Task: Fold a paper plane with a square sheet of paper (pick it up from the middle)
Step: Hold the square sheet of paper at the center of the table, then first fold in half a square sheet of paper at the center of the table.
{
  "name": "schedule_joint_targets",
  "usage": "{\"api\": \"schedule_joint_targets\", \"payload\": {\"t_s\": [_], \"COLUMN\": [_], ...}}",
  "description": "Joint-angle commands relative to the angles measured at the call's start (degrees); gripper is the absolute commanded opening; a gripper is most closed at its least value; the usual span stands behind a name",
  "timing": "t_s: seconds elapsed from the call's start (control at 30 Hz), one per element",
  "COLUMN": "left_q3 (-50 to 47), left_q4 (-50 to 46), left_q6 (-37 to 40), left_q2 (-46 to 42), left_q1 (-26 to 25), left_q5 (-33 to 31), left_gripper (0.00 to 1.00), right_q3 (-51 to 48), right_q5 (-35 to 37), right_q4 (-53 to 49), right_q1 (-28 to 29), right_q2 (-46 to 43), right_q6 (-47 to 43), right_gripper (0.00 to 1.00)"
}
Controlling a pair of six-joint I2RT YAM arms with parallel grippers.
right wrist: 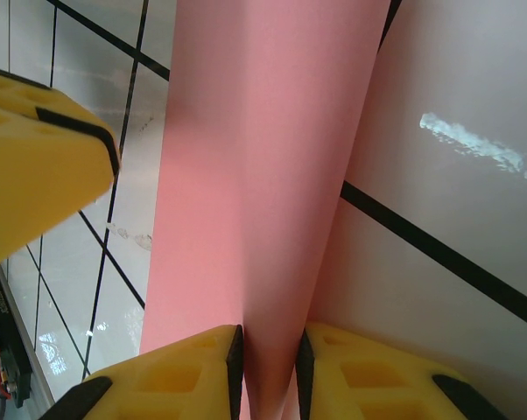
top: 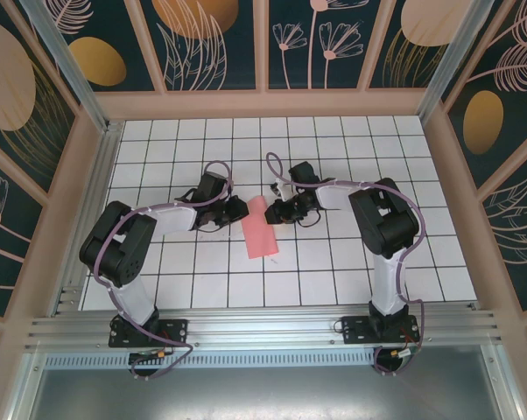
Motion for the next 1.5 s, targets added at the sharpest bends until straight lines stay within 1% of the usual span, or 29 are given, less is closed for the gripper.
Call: {"api": "schedule_joint_targets", "payload": {"t_s": [0.0,0.13,0.27,0.5,0.57,0.63,0.7,0.73,0.8,0.87,0.93,0.97,1.03,1.1,1.17,1.37,1.47], "left_q3": [-1.01,-0.87,0.12,0.26,0.36,0.28,0.27,0.30,0.34,0.45,0.70,0.87,1.14,1.32,1.33,1.26,1.42], "left_q4": [0.90,-0.83,-4.50,-6.60,-7.71,-8.90,-9.93,-10.36,-11.08,-11.40,-11.49,-11.58,-11.76,-11.77,-11.70,-11.42,-11.41], "left_q6": [-0.67,-0.34,0.33,0.42,0.42,0.46,0.51,0.58,0.73,0.73,0.69,0.63,0.62,0.51,0.47,0.21,0.07], "left_q2": [1.52,2.56,3.72,4.69,4.99,5.18,5.49,5.57,5.73,5.68,5.84,5.93,6.02,6.11,6.20,6.43,6.55], "left_q1": [-0.67,-0.87,-1.03,-1.16,-1.22,-1.30,-1.33,-1.39,-1.46,-1.48,-1.49,-1.57,-1.65,-1.65,-1.74,-1.74,-1.74], "left_q5": [1.48,0.87,-1.66,-3.15,-4.19,-5.39,-6.41,-6.86,-7.59,-8.08,-8.23,-8.34,-8.52,-8.60,-8.41,-8.19,-8.31], "left_gripper": [0.17,0.17,0.17,0.16,0.16,0.16,0.16,0.16,0.16,0.16,0.15,0.15,0.15,0.15,0.14,0.14,0.14], "right_q3": [-0.58,-0.43,-0.25,0.93,1.69,2.38,2.34,1.89,0.56,-0.32,0.03,0.29,0.96,1.86,2.58,3.11,3.19], "right_q5": [9.11,9.29,9.07,9.01,8.61,7.89,8.07,9.31,14.25,19.23,21.23,21.44,20.41,18.88,19.93,13.59,13.81], "right_q4": [2.16,1.99,1.79,0.90,0.01,-0.47,0.36,1.24,2.89,2.98,1.94,1.56,1.05,0.03,-1.12,-1.79,-3.06], "right_q1": [-0.30,-0.29,-0.30,0.05,0.06,0.01,-0.20,-0.45,-0.80,-0.26,1.73,3.32,5.66,6.92,7.60,7.83,7.55], "right_q2": [4.58,4.51,4.41,4.45,4.15,2.91,-0.24,-1.93,-6.39,-9.44,-10.77,-11.06,-10.63,-9.13,-7.33,-3.81,-3.26], "right_q6": [-1.94,-2.07,-2.21,-2.56,-2.37,-1.19,1.49,3.50,8.24,11.07,11.35,10.96,11.03,11.06,11.41,10.48,9.51], "right_gripper": [0.27,0.27,0.27,0.28,0.32,0.40,0.45,0.46,0.47,0.43,0.35,0.31,0.28,0.24,0.20,0.19,0.20]}}
